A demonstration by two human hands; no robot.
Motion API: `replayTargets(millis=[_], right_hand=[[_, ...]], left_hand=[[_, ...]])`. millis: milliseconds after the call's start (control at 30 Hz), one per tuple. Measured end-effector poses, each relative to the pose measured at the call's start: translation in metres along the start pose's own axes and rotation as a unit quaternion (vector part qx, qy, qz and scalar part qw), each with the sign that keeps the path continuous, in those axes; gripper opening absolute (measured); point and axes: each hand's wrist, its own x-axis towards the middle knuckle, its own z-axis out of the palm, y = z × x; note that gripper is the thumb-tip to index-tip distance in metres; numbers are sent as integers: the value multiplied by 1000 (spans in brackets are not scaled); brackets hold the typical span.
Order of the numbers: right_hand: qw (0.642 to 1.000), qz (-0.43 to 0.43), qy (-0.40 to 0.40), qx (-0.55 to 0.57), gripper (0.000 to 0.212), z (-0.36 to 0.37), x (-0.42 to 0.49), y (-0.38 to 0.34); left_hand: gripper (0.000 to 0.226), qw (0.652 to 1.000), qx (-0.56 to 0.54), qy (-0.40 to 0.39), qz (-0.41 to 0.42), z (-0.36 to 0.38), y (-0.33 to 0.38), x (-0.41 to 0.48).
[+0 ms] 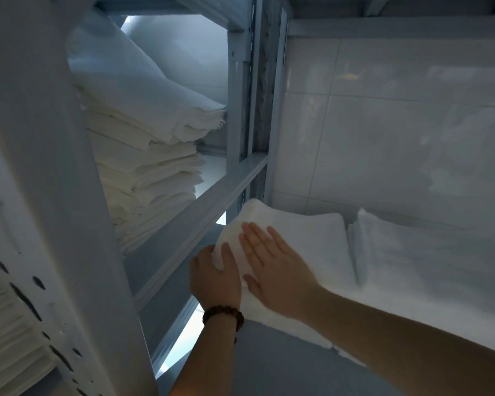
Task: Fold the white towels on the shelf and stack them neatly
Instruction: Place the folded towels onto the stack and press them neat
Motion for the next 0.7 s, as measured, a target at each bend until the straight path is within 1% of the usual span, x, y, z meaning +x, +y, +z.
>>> replayTargets(millis=[67,167,200,267,300,367,433,467,533,600,700], right_hand=[[998,29,-56,24,72,-1,5,22],[987,25,-147,66,83,14,3,28],[984,19,-159,75,86,17,2,27],[985,11,-154,70,90,22,0,25],[987,11,-146,68,90,23,0,25],[989,19,-128,74,89,25,-1,26],[989,31,-121,83,86,27,-3,25],[988,39,-120,83,84,27,-5,24],[987,63,-122,83,80,27,-8,22],[984,98,-124,86,77,26,-8,19],[972,175,-95,124,78,20,1,21]], left_hand=[[47,998,13,-39,-42,1,8,3],[51,995,9,-57,-84,0,19,5],[45,995,-7,-54,-88,-1,23,5],[26,993,-56,-59,-85,-2,34,11],[24,992,-68,-69,-76,-2,40,15],[19,989,-34,-134,-47,1,47,29],[33,979,29,-202,-13,5,49,41],[37,975,44,-219,1,6,50,43],[43,973,43,-221,43,10,54,39],[46,968,56,-211,121,16,63,28],[44,951,48,-188,240,28,87,14]])
